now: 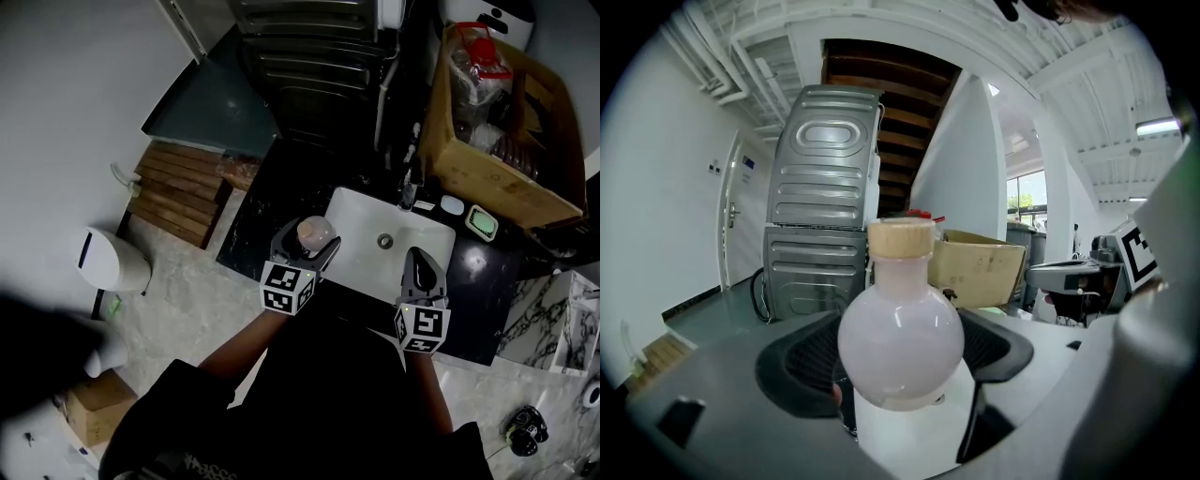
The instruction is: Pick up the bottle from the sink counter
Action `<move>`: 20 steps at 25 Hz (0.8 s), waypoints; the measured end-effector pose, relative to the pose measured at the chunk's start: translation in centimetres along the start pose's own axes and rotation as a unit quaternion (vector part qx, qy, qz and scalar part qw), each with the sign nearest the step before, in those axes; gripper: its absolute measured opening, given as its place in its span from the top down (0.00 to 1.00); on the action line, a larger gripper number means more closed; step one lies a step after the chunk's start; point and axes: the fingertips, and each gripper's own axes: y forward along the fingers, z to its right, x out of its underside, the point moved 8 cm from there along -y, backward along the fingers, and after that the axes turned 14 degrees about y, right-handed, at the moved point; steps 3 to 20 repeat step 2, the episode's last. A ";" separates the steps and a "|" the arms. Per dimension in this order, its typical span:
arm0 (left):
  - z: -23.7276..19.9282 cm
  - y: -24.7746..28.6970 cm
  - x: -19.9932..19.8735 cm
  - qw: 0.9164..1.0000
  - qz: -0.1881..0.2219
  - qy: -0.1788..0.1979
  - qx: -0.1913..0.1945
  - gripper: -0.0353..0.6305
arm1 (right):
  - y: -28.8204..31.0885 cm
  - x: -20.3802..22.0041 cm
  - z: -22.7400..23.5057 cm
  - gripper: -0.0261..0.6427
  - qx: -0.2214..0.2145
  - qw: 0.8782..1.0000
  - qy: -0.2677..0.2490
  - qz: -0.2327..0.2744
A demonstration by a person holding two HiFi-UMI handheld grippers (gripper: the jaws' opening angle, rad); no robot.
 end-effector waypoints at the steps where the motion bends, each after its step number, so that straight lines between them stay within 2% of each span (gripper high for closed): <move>1: 0.0 -0.1 0.1 1.000 -0.001 0.001 -0.001 0.38 | -0.1 0.1 -0.1 0.91 -0.001 1.000 0.000 -0.001; 20: -0.1 -0.2 0.2 1.000 -0.001 0.002 -0.003 0.38 | -0.1 0.2 -0.2 0.91 -0.001 1.000 -0.001 -0.001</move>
